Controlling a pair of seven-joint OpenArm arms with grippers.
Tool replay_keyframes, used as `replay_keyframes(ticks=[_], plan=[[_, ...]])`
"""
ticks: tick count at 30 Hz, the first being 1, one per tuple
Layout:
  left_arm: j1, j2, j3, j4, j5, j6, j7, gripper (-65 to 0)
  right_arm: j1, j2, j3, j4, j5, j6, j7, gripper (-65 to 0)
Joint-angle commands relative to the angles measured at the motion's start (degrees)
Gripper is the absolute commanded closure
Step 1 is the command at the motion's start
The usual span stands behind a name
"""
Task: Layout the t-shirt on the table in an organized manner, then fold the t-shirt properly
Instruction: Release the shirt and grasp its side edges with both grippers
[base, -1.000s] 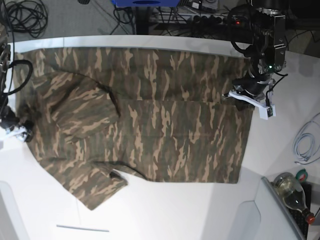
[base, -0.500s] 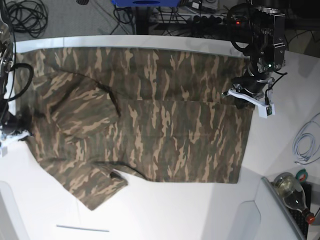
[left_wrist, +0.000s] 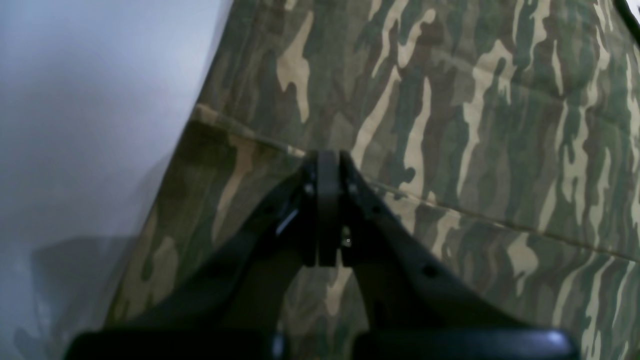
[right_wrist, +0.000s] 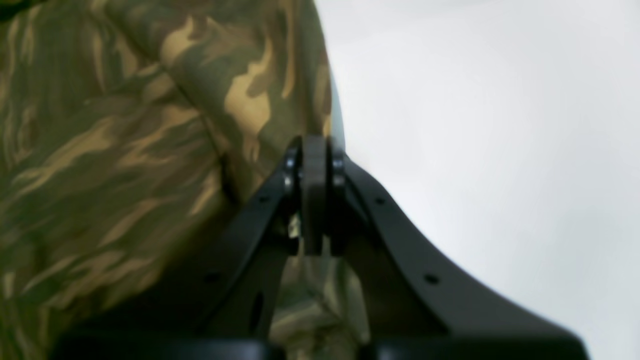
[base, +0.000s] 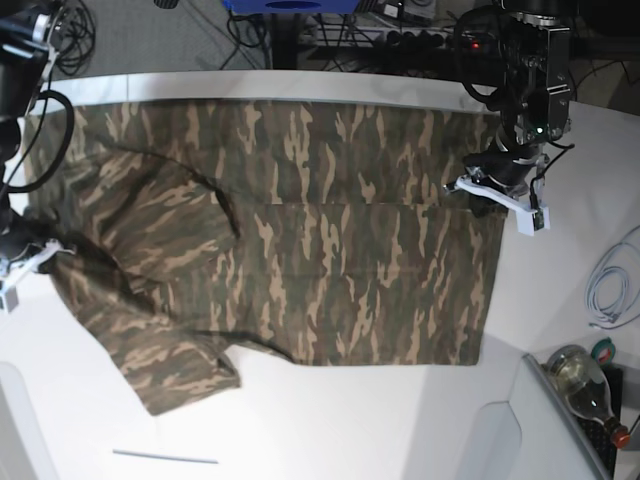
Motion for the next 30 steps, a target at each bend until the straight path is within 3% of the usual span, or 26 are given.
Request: replay_keyframes(ticks=[1, 7, 13, 15, 18, 20, 22, 30], plan=[[-0.7, -0.5, -0.3, 0.9, 0.0, -0.2, -1.1, 0.0, -0.3, 0.0, 1.3, 4.8, 0.9, 0.2, -0.5, 0.0], [-0.9, -0.5, -0.3, 0.9, 0.0, -0.2, -1.1, 0.0, -6.9, -6.2, 3.7, 18.7, 0.8, 0.2, -10.9, -0.5], [-0.9, -0.5, -0.3, 0.9, 0.0, -0.1, -1.1, 0.0, -10.7, -10.6, 3.7, 18.7, 0.6, 0.1, -12.3, -2.4], [-0.9, -0.5, -0.3, 0.9, 0.0, -0.1, -1.1, 0.0, -10.7, -10.7, 3.7, 19.1, 0.6, -0.1, -13.9, -11.3], [-0.8, -2.0, -0.3, 0.9, 0.0, -0.1, -1.2, 0.0, -8.8, -10.4, 3.8, 20.3, 0.7, -3.1, -15.8, -31.8], [-0.5, -2.5, -0.3, 0.9, 0.0, -0.1, -1.4, 0.0, -6.0, -10.3, 5.0, 18.7, 0.6, -4.3, -13.4, -42.5], [-0.5, -2.8, -0.8, 0.9, 0.0, -0.1, -1.4, 0.0, -1.3, -9.6, 5.6, 13.0, 0.5, -5.2, -9.1, -47.0], [1.2, -3.1, -9.0, 1.4, 0.0, -0.1, -1.4, 0.0, 19.3, -0.2, 0.2, -31.8, 0.6, -5.7, 6.2, -45.3]])
